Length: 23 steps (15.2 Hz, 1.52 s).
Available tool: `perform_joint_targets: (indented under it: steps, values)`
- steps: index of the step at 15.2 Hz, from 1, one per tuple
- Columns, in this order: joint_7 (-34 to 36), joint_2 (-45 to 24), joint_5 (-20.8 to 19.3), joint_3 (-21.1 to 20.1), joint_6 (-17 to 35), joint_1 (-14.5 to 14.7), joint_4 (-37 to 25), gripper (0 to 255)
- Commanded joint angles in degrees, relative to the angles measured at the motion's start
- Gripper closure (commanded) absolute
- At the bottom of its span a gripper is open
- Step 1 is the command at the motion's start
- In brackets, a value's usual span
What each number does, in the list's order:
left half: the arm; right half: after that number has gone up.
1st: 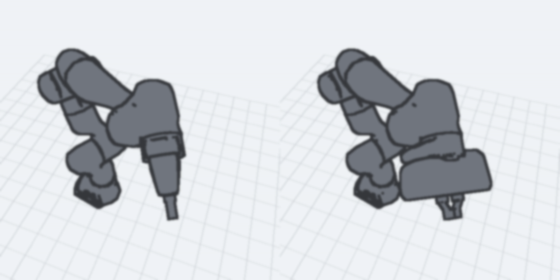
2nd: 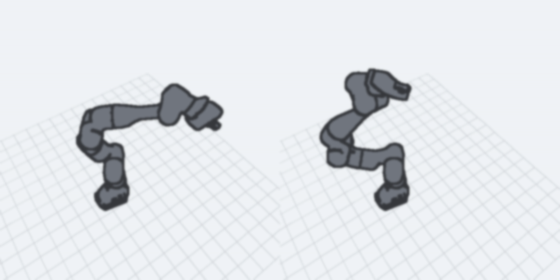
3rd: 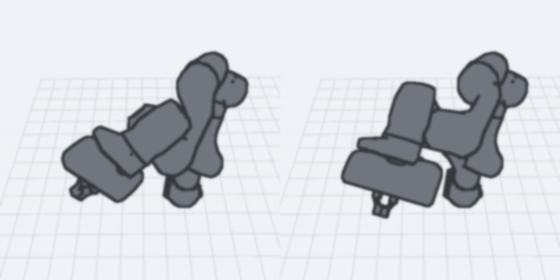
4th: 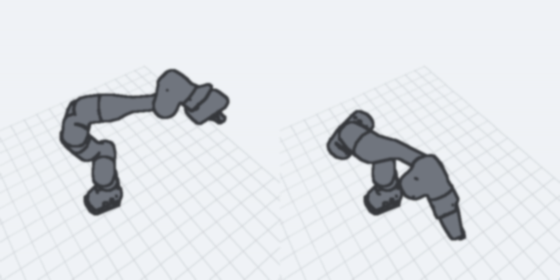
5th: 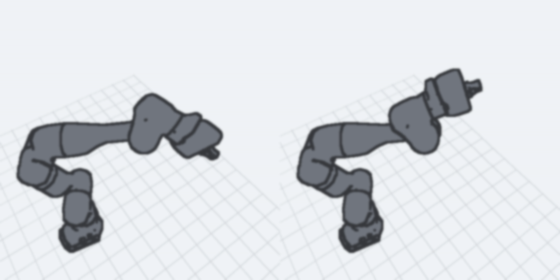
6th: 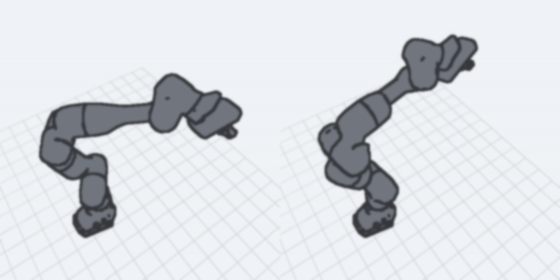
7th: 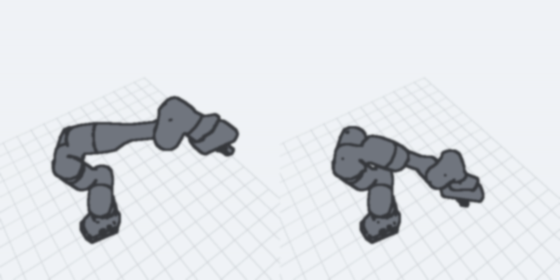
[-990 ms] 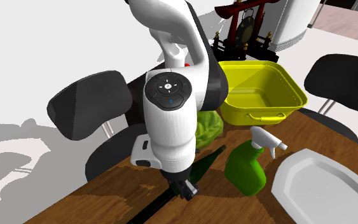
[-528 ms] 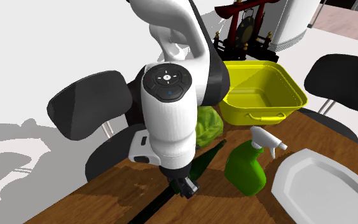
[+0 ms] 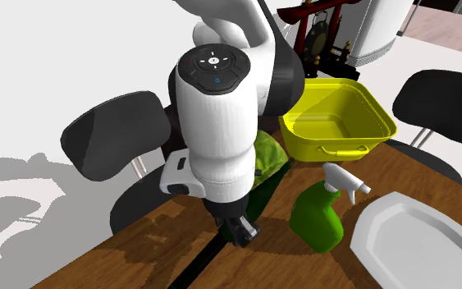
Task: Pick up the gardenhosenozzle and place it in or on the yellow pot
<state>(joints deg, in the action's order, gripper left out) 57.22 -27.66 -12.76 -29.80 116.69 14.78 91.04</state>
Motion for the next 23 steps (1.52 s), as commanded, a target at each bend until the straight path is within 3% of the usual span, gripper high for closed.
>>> perform_joint_targets:
  steps: [1, 23]
  values:
    - [-0.1, 0.5, 0.3, -0.2, -1.2, 0.0, -0.8, 255]
    - [-1.2, 2.7, 1.9, -1.2, -17.0, 1.0, -14.8, 255]
